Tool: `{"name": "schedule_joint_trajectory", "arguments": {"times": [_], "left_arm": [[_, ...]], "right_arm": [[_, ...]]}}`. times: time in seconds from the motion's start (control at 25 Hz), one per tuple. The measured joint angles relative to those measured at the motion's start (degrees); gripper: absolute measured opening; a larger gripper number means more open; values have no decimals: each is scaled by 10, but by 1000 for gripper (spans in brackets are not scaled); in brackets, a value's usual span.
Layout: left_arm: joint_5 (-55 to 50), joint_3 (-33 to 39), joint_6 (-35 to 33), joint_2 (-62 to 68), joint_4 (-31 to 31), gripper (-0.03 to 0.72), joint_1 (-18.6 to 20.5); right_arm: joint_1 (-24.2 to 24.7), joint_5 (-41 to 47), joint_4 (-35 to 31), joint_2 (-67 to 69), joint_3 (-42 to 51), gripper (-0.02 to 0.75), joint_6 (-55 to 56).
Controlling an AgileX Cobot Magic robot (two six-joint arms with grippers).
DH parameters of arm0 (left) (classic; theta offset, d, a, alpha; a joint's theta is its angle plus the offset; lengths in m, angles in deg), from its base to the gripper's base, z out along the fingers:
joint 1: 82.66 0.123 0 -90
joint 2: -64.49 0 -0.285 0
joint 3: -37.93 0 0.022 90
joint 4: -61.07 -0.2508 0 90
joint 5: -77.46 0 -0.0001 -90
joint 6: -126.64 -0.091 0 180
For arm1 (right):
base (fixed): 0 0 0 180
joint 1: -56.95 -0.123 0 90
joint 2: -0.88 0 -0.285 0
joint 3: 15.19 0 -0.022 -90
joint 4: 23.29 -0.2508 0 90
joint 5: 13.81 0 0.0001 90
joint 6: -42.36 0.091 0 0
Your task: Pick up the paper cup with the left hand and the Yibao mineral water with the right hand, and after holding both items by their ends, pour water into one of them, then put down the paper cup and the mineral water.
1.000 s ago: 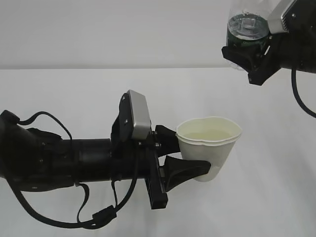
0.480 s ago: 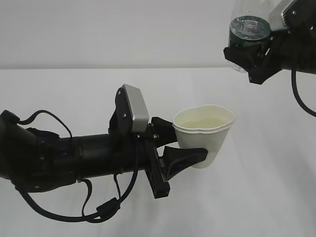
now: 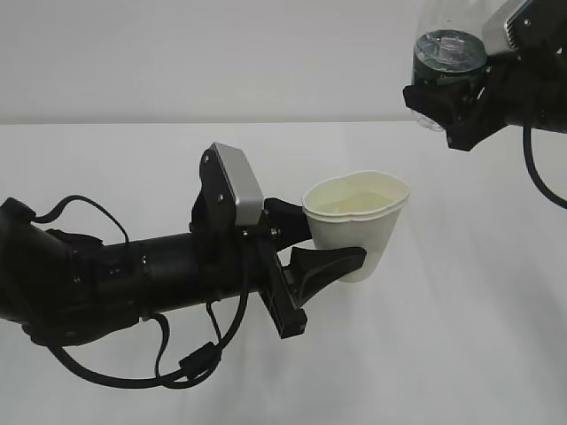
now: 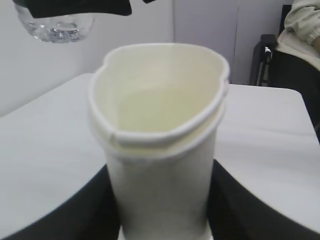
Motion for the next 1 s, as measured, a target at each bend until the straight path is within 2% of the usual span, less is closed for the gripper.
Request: {"name": "schedule_joint_trajectory", "arguments": {"times": [0.76,1.0], "left_arm": [[0,0,-38,0,109,361,1],[0,0,-38,0,110,361,30]], "right_arm": [[0,3,-1,0,0,464,1],[0,3,-1,0,0,463,1]]}}
